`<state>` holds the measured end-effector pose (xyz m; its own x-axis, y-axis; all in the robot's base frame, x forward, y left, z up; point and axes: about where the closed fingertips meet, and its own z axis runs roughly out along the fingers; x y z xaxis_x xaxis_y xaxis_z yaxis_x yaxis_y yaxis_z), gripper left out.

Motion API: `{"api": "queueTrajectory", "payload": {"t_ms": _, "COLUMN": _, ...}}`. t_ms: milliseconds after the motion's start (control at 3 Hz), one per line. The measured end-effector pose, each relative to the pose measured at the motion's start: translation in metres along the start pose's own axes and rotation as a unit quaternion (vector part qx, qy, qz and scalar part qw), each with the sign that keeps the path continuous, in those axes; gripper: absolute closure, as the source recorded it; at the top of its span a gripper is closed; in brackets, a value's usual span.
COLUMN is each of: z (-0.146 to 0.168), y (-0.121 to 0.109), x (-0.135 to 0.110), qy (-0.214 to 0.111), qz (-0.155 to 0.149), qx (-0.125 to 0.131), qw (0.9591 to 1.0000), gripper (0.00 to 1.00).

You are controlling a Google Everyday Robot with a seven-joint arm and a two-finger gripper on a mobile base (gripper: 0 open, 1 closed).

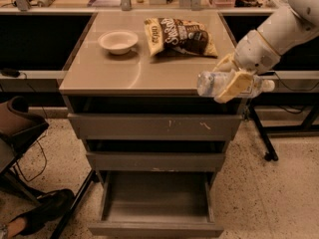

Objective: Place blue plastic bottle into bottom drawer

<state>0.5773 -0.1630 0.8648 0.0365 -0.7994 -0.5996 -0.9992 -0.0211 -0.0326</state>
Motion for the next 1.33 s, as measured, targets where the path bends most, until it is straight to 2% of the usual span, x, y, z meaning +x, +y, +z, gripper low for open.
{"api": "queueTrajectory", "payload": {"t_ms": 333, "z": 0.021, "y": 0.013, "x": 0.014, "qy": 0.003, "qz": 0.014, "qx": -0.023, "qw": 0.9996, "gripper": 1.00}}
{"api": "queueTrajectory", "payload": {"t_ms": 667, "z": 0.031, "y": 0.001, "x": 0.017, "qy": 0.010, "qz": 0.033, "qx": -0.021, "qw": 0.9992, "gripper": 1.00}}
{"api": "queueTrajectory", "payload": {"t_ms": 1000, "z": 0.017, "y": 0.013, "x": 0.015, "qy": 0.027, "qz": 0.008, "qx": 0.031, "qw": 0.9991, "gripper": 1.00}}
{"api": "queueTrajectory", "payload": {"t_ms": 1333, "z": 0.007, "y": 0.051, "x": -0.015, "qy": 0.010, "qz": -0.055, "qx": 0.095, "qw": 0.9939, "gripper": 1.00}}
